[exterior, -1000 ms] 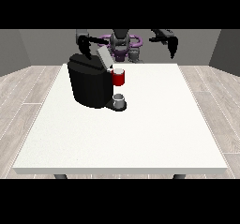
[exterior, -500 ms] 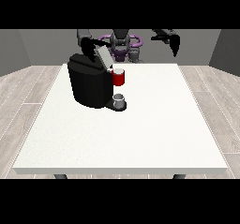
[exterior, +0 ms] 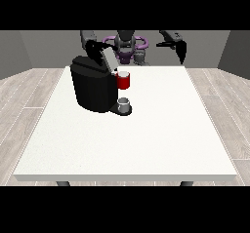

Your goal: Insert the coffee pod into the coffee machine and close the lid

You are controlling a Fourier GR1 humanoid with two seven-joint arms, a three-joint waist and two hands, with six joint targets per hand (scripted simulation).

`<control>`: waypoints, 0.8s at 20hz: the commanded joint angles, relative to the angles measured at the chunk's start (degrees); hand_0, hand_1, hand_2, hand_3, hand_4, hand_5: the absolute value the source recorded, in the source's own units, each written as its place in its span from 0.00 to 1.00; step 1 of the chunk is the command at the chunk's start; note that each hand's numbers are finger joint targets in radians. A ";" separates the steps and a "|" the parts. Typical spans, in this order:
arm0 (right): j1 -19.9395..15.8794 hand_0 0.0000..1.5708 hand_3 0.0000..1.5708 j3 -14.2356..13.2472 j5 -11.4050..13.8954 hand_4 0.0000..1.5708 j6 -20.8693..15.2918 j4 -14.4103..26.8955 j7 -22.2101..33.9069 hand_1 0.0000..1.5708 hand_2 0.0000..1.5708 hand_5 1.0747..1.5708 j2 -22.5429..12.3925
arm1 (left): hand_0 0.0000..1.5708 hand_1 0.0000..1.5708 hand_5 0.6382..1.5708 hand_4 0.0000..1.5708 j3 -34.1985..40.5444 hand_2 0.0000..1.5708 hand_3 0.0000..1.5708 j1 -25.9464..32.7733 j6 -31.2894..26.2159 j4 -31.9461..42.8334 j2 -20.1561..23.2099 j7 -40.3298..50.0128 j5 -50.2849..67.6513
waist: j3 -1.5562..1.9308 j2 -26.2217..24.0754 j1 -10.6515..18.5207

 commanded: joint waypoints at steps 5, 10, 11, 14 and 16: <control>-2.60 0.00 0.00 2.53 3.12 0.00 -4.02 2.86 2.81 0.00 0.00 1.00 4.14 | 0.00 0.00 1.00 0.00 -0.13 0.00 0.00 0.18 -1.34 0.60 1.04 2.05 1.95 | 0.18 -0.74 1.67; -5.71 0.00 0.00 3.07 3.12 0.14 -1.04 2.49 4.59 0.00 0.00 1.00 3.24 | 0.00 0.00 1.00 0.12 -0.39 0.00 0.00 1.10 1.18 3.00 0.96 -0.21 -0.10 | 0.18 -1.13 -0.14; -6.91 0.00 0.00 2.11 3.72 0.09 -1.55 4.57 2.79 0.00 0.00 1.00 2.29 | 0.00 0.00 1.00 0.11 -0.31 0.00 0.00 -1.34 1.31 0.65 1.95 1.13 0.20 | 0.19 0.30 1.17; -8.49 0.00 0.00 3.44 4.64 0.14 0.84 3.68 2.01 0.00 0.00 1.00 1.44 | 0.00 0.00 1.00 0.08 1.20 0.00 0.00 -0.85 1.16 4.17 1.78 -3.46 1.15 | 0.17 2.06 0.36; -10.11 0.00 0.00 2.18 6.31 0.08 -2.13 6.68 0.78 0.00 0.00 1.00 0.96 | 0.00 0.00 1.00 0.12 -0.66 0.00 0.00 -3.43 1.63 -0.41 1.45 4.09 1.80 | 0.20 1.50 2.76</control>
